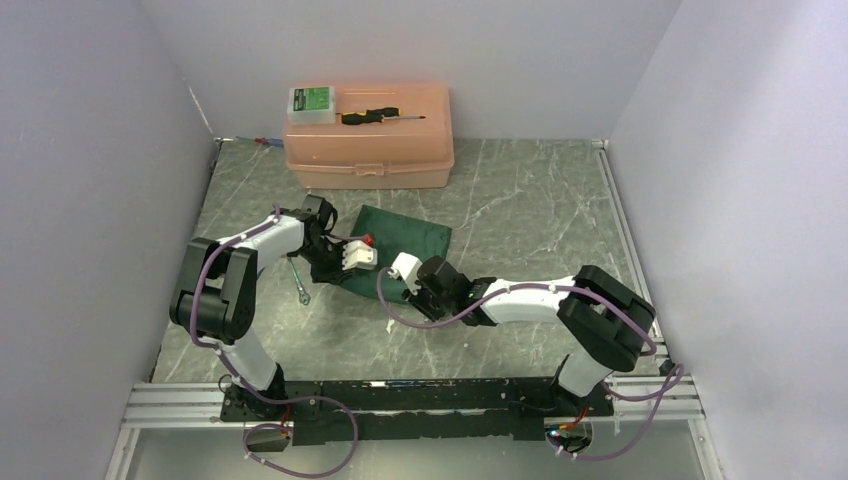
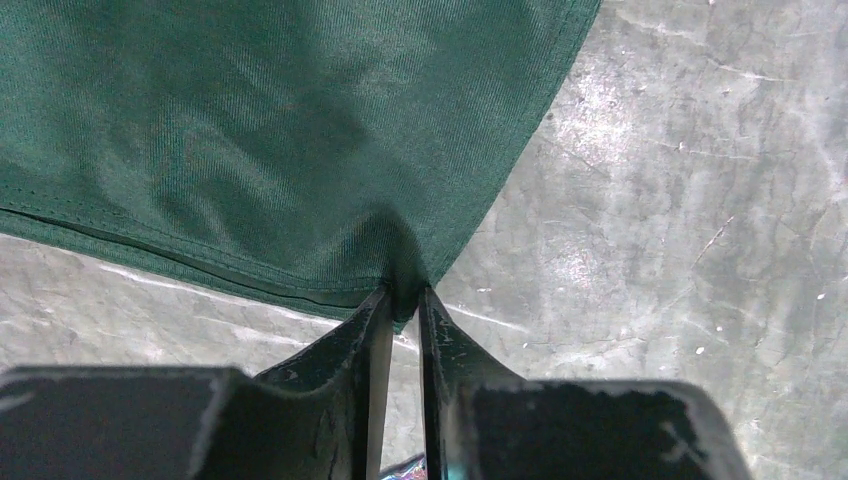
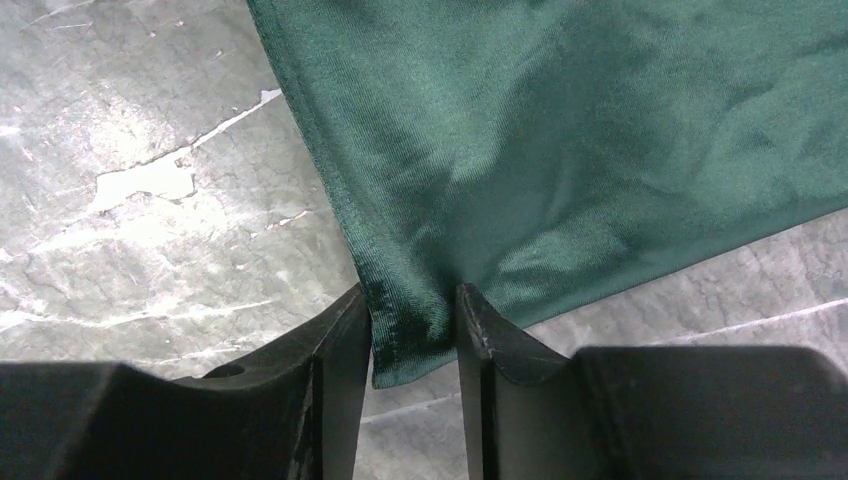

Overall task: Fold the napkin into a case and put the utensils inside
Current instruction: Pick up the lower triangle-folded napkin from the center of the board, then fold the lower triangle-folded napkin at the center of the board.

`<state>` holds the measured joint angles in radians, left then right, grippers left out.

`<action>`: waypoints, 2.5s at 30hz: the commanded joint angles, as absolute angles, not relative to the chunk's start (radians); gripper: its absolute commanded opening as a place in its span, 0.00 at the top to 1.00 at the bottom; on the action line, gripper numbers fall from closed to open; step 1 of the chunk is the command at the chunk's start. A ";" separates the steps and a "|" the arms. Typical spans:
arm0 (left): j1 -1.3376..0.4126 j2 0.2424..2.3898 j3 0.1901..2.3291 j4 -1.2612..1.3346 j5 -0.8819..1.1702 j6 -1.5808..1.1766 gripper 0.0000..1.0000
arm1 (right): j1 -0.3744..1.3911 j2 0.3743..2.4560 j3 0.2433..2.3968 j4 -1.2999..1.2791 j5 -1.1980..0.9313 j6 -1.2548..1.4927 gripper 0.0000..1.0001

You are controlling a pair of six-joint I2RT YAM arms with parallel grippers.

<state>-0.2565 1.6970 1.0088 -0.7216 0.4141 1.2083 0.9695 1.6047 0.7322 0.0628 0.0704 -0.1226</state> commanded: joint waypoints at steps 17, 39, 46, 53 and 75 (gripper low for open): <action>-0.186 1.757 1.434 -1.199 0.642 1.162 0.67 | 0.974 1.595 0.712 0.124 0.130 -0.065 0.91; -0.353 2.023 1.580 -0.672 0.623 0.662 0.75 | 0.974 1.571 0.717 0.103 0.105 -0.086 0.93; -0.408 2.061 1.575 -0.637 0.605 0.652 0.75 | 0.974 1.579 0.732 0.085 0.107 -0.101 0.93; -0.416 2.133 1.572 -0.608 0.516 0.669 0.76 | 0.968 1.586 0.762 0.073 0.084 -0.103 0.95; -0.457 2.157 1.520 -0.612 0.445 0.760 0.76 | 0.758 1.614 0.904 0.015 -0.285 -0.079 1.00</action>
<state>-0.4404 2.1235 1.5539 -0.6052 0.4942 0.7219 0.7853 1.6005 0.8295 0.0387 -0.1673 -0.0677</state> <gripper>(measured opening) 0.238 0.091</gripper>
